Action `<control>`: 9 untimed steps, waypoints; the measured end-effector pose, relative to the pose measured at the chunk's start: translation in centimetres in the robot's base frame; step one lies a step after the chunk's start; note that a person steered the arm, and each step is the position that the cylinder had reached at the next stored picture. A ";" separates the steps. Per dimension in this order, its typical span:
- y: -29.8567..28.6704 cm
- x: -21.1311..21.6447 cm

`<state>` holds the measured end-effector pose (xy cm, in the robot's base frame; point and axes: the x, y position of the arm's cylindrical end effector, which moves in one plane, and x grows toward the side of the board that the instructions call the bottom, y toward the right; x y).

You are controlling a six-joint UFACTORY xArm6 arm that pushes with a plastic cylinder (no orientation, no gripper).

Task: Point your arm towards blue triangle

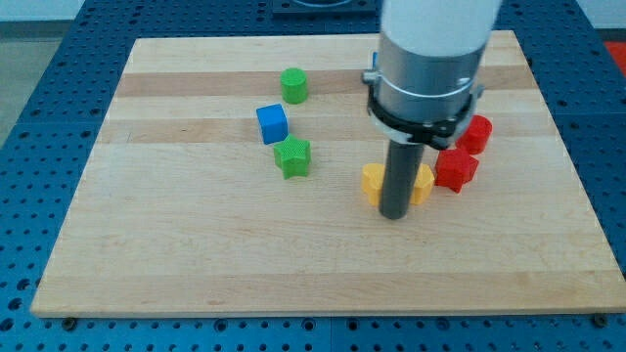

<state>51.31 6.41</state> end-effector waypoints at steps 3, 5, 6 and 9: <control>-3.5 0.9; -3.3 1.8; -2.9 5.2; 12.8 10.4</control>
<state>61.70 19.18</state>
